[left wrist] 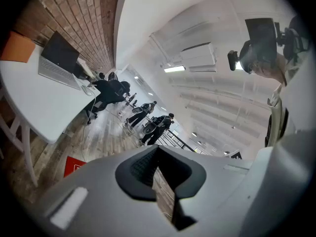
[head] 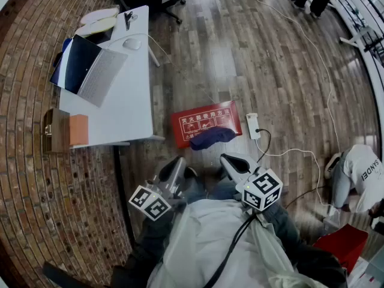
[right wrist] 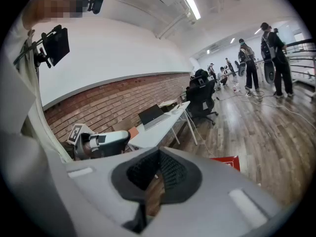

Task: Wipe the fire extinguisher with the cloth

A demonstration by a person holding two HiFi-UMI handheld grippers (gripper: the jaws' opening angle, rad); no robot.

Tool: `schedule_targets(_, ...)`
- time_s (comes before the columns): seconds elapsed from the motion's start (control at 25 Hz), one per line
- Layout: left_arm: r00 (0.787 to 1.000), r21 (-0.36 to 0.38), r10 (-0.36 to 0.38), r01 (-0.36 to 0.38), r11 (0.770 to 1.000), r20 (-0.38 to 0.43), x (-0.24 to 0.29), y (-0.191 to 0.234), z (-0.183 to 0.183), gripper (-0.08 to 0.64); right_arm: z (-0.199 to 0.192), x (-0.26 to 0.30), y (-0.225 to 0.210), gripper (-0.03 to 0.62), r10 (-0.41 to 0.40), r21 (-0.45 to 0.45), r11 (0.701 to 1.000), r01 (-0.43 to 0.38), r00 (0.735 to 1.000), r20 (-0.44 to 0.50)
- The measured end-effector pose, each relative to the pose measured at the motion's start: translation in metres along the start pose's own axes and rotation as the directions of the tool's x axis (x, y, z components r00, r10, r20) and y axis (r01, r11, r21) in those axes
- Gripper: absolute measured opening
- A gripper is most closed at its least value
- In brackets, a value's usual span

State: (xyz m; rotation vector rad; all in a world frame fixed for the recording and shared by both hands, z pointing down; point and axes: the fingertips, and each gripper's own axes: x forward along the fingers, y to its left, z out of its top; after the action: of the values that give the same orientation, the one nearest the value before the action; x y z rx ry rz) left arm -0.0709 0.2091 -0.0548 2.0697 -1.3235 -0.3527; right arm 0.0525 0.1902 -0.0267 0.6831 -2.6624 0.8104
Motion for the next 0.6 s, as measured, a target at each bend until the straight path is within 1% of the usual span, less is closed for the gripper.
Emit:
schedule_targets(0.4,1.000,-0.004,0.004,-0.004,1.000,-0.004,0.0014,0.0059,-0.0006,-0.005,-0.0026,0.0064,-0.0026,-0.008,0.008,0.007,1.000,-0.008,1.000,-0.003)
schedule_targets(0.52,1.000,-0.009,0.006,-0.006,1.000,-0.006,0.0018,0.0075,-0.0004,-0.005,-0.0042,0.0082,-0.0025,-0.008,0.023,0.035,0.999,-0.023,1.000,-0.011)
schedule_targets(0.6,1.000,-0.013,0.007,-0.007,1.000,-0.008,0.0023,0.0087,-0.0005,-0.005,-0.0036,0.0095,-0.0012,-0.008,0.051,0.061,0.997,-0.050,0.999,-0.005)
